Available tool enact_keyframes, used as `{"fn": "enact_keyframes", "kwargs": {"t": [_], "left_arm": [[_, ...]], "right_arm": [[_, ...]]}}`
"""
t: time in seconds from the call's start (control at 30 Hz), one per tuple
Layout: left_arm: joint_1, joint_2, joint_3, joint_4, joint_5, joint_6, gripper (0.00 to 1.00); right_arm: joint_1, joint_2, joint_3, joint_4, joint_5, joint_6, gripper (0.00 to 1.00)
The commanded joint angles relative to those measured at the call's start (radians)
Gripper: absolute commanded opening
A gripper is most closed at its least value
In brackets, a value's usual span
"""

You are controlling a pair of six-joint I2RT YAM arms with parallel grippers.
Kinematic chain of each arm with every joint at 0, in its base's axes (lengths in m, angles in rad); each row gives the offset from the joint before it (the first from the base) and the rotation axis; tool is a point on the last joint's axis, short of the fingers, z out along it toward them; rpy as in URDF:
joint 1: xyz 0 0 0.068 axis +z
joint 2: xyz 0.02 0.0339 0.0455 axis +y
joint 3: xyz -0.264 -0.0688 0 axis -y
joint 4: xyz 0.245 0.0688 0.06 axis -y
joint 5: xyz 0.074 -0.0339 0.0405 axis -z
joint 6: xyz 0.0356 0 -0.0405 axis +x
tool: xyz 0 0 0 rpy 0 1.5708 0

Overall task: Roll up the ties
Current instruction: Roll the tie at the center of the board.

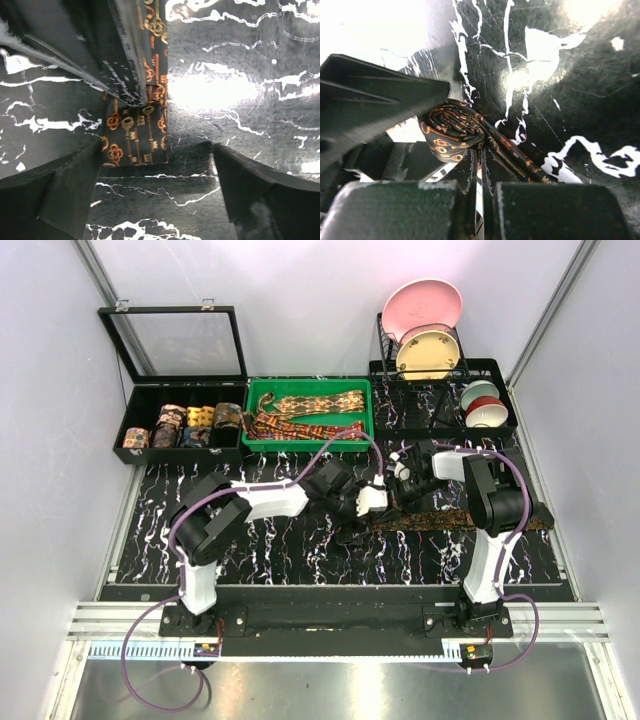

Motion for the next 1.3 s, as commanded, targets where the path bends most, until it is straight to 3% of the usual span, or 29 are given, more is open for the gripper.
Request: {"fn": "enact_keyframes", "kwargs": {"t": [0.0, 0.17, 0.33, 0.4, 0.43, 0.47, 0.53, 0.57, 0.67, 1.0, 1.27], "left_arm": [[0.035, -0.103, -0.061, 0.195, 0.025, -0.143, 0.99], [0.057, -0.217, -0.162, 0.320, 0.002, -0.171, 0.99], [0.057, -0.399, -0.358, 0.662, -0.074, -0.283, 0.99], [0.057, -0.409, -0.360, 0.646, -0.097, -0.361, 0.99], [0.062, -0.394, -0.327, 0.574, -0.070, -0.348, 0.99], [0.083, -0.374, -0.231, 0.400, 0.081, -0.290, 0.99], [0.109, -0.308, -0.185, 0.313, 0.236, -0.260, 0.99], [0.123, -0.297, -0.219, 0.358, 0.301, -0.234, 0.99], [0.106, -0.272, -0.292, 0.539, 0.246, -0.205, 0.99], [0.106, -0.068, -0.362, 0.884, 0.182, -0.259, 0.98], [0.092, 0.016, -0.388, 0.977, 0.174, -0.317, 0.72]], "right_arm": [[0.004, 0.034, 0.011, 0.011, 0.165, -0.016, 0.00], [0.004, 0.050, 0.020, -0.009, 0.191, -0.016, 0.00], [0.004, 0.052, 0.020, -0.007, 0.170, -0.025, 0.00], [0.007, 0.055, 0.023, -0.009, 0.153, -0.039, 0.00], [0.009, 0.057, 0.026, -0.012, 0.147, -0.048, 0.00], [0.010, 0.060, 0.031, -0.014, 0.144, -0.055, 0.00], [0.015, 0.067, 0.040, -0.021, 0.135, -0.071, 0.00], [0.017, 0.080, 0.051, -0.036, 0.136, -0.075, 0.00], [0.020, 0.103, 0.066, -0.069, 0.136, -0.082, 0.00], [0.038, 0.126, 0.057, -0.075, 0.124, -0.075, 0.00], [0.041, 0.129, 0.055, -0.072, 0.133, -0.064, 0.00]]}}
